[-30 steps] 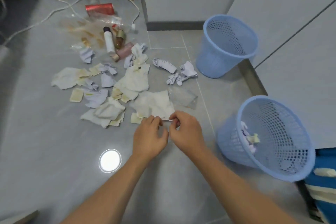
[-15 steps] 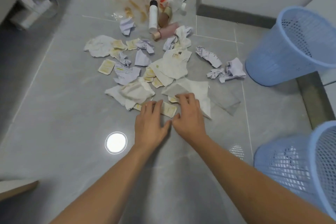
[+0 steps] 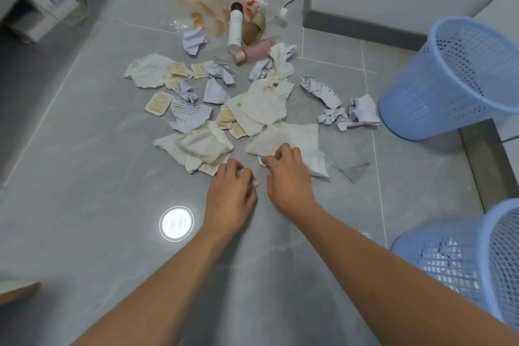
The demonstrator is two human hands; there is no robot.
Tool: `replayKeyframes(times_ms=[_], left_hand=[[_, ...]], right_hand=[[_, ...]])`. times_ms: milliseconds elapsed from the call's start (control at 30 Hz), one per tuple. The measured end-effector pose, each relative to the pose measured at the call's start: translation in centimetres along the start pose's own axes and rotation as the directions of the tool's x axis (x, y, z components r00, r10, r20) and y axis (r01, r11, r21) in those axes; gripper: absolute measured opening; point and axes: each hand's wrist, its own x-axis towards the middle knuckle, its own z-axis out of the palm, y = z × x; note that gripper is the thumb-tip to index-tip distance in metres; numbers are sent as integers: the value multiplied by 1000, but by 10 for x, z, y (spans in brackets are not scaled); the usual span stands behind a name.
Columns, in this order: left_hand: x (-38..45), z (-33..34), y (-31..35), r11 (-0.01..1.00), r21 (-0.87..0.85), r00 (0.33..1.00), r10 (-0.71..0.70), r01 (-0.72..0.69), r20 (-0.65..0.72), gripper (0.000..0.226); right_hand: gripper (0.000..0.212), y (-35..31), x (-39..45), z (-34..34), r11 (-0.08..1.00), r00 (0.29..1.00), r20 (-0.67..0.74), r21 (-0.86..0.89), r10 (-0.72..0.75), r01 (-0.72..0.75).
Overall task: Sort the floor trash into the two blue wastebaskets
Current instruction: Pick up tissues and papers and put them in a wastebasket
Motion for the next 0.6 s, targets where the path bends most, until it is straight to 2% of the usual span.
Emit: replayKeyframes(times_ms=[233,433,600], left_hand=[[-16,-10,-8,995,-88,999,-37,39,20,12],[-20,-19,-6,992,-125,1000,-25,26,3,12],[-21,-23,-9,995,-98,999,-27,29,22,11]], right_hand=[[6,-2,5,12,996,993,-108,-63,49,-56],[6,1,-13,20,996,996,-93,-88,-11,3],[7,4,-35,22,996,990,-121,-54,68,-75]])
